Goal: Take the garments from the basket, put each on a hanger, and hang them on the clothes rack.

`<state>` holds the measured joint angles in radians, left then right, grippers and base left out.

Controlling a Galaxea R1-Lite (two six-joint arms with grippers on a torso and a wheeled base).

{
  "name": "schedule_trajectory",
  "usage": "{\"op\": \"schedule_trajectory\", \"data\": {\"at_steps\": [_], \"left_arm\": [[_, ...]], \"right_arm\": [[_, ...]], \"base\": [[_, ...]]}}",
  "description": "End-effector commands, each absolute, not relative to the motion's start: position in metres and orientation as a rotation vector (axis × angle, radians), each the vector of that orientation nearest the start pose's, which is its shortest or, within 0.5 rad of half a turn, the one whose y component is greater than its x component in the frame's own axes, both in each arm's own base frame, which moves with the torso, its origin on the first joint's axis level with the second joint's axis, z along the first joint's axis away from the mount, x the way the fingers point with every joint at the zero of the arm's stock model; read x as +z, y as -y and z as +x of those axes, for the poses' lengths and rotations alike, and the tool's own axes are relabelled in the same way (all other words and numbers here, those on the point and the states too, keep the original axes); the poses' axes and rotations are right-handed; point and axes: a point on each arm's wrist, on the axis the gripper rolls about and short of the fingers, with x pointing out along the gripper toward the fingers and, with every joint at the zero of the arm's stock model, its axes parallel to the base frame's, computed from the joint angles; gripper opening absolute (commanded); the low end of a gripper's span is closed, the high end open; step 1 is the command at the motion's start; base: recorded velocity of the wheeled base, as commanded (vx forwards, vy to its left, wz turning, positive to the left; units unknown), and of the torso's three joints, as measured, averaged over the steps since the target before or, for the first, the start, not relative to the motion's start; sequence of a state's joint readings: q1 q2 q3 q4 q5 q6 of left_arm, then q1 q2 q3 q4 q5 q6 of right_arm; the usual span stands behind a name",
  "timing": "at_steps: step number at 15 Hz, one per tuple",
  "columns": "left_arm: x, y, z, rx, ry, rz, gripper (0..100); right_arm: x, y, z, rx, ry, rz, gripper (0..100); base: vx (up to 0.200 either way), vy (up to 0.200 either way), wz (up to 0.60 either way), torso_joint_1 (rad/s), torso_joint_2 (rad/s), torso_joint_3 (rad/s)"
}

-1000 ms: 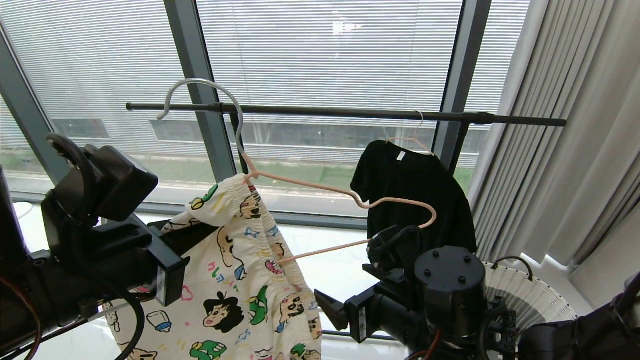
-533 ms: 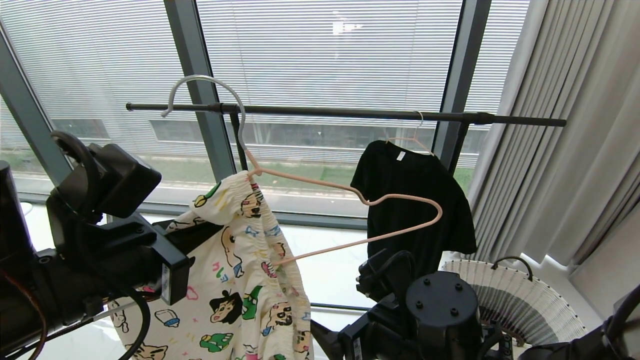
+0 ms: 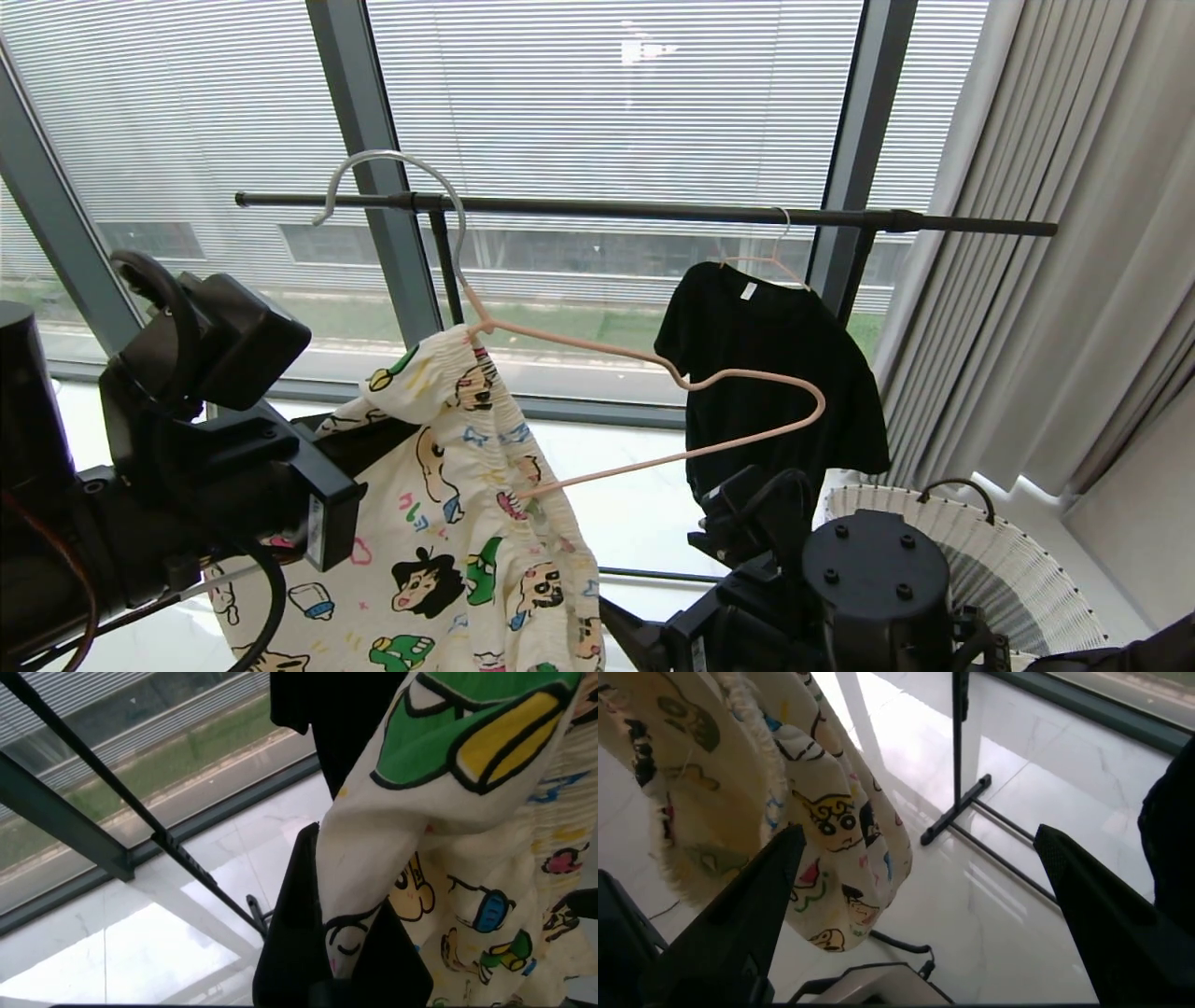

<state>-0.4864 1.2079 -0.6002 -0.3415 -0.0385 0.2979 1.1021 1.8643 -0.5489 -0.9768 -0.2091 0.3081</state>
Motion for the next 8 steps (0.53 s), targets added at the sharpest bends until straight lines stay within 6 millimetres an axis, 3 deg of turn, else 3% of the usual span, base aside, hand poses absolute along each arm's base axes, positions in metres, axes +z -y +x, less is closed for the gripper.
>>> {"op": "schedule_trajectory", "data": {"at_steps": [1,8], "left_arm": [[0.2147,0.0855,0.1598,-0.559,-0.19,0.352,0],[0.216,0.0913,0.1555,-0.597,-0.176,0.358,0]], "right_arm": [[0.1125,-0.2561,0.1356,0.832,-0.39,0.088,100],[0.1173,-0.2647,0.1436,0.83,-0.364,0.103,100]], "base": [[0.0,0.0,0.0,0.0,0.0,0.0],[0.0,0.0,0.0,0.0,0.0,0.0]]}}
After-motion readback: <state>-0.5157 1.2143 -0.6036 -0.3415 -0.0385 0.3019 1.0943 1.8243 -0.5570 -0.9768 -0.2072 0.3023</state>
